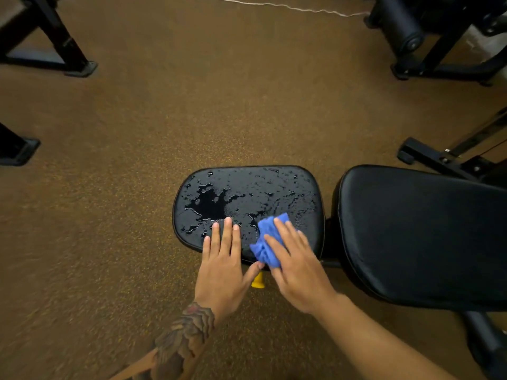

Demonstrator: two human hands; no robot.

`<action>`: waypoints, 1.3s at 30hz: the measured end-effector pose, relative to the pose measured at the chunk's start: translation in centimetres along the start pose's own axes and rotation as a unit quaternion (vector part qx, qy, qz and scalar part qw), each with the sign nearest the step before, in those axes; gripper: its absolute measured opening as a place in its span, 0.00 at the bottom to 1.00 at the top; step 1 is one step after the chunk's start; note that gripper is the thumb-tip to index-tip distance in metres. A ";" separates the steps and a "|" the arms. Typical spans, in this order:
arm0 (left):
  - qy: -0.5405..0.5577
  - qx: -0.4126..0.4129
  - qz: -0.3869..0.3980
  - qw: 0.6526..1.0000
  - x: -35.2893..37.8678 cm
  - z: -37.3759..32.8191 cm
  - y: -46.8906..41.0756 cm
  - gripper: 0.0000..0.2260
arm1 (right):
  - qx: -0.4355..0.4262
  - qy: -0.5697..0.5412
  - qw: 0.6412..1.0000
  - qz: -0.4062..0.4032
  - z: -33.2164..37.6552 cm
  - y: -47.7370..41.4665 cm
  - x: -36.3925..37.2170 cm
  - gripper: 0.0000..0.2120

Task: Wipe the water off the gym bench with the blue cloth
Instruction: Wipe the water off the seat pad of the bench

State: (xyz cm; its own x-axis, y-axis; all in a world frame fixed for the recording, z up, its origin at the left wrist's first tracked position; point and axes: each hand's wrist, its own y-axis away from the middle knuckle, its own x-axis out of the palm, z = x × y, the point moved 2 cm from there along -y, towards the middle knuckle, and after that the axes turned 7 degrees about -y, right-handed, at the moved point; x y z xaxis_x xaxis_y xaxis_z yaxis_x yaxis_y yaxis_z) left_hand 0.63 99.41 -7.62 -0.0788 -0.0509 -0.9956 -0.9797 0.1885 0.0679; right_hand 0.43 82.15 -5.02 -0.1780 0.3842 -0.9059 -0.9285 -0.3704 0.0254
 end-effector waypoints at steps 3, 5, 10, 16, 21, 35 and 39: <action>0.000 0.000 0.005 1.000 -0.2 0.0 0.0 0.40 | 0.008 -0.013 1.000 -0.008 -2.7 2.8 -0.9 0.26; 0.000 -0.001 0.009 1.000 -0.3 0.0 0.0 0.40 | 0.071 -0.037 0.996 -0.048 -4.9 1.6 -1.6 0.25; 0.001 -0.008 0.016 1.000 -0.3 -0.2 0.0 0.40 | 0.146 -0.032 0.984 -0.097 -6.4 -6.8 -2.0 0.23; 0.000 -0.005 0.007 1.000 -0.1 -0.3 0.0 0.40 | 0.010 -0.019 0.999 -0.033 -1.2 -5.0 0.3 0.26; 0.000 -0.005 0.014 1.000 -0.3 -0.2 0.1 0.40 | -0.021 -0.018 1.000 -0.001 -3.5 1.0 -1.2 0.25; -0.017 -0.007 0.024 1.000 -0.5 -0.3 0.1 0.40 | -0.055 -0.034 0.998 0.007 -1.8 -7.0 -0.4 0.24; 0.001 -0.012 0.026 1.000 -0.4 -0.3 0.0 0.40 | -0.084 -0.039 0.995 0.042 -4.7 -2.2 -2.5 0.23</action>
State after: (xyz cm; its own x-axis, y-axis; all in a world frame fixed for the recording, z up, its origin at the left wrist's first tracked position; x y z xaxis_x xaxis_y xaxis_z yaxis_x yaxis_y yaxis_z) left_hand 0.58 99.15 -7.23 -0.1301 -0.0434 -0.9905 -0.9783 0.1681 0.1211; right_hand 4.48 78.05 -4.83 -0.2843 0.4074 -0.8679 -0.8428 -0.5377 0.0237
